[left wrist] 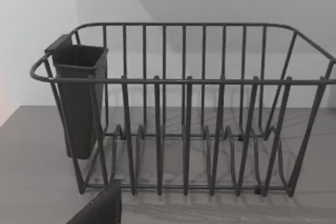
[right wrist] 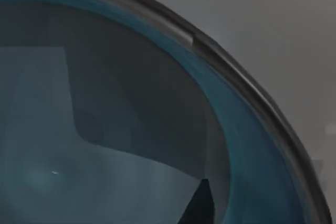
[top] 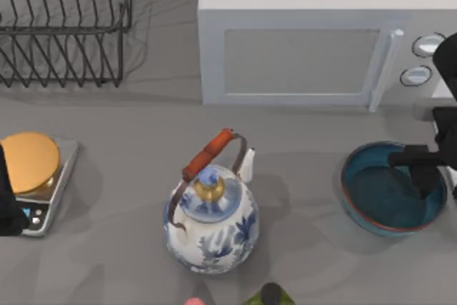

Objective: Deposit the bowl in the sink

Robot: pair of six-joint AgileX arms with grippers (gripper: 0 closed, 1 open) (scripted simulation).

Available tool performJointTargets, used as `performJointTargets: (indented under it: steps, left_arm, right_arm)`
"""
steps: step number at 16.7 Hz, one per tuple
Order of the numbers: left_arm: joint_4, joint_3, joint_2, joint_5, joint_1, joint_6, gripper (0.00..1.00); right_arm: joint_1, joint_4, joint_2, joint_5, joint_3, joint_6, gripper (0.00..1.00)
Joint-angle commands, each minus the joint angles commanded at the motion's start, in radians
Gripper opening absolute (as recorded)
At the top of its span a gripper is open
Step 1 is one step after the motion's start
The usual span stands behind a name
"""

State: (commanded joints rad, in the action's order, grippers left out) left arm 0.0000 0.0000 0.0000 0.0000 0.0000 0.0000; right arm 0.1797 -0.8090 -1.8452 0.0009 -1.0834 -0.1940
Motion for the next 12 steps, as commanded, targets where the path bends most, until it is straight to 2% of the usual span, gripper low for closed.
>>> performJointTargets:
  steps: [4, 12]
  left_arm:
    - [0.0, 0.0, 0.0, 0.0, 0.0, 0.0, 1.0]
    - [0.0, 0.0, 0.0, 0.0, 0.0, 0.0, 1.0]
  right_arm:
    - [0.0, 0.0, 0.0, 0.0, 0.0, 0.0, 0.02]
    - [0.0, 0.0, 0.0, 0.0, 0.0, 0.0, 0.0]
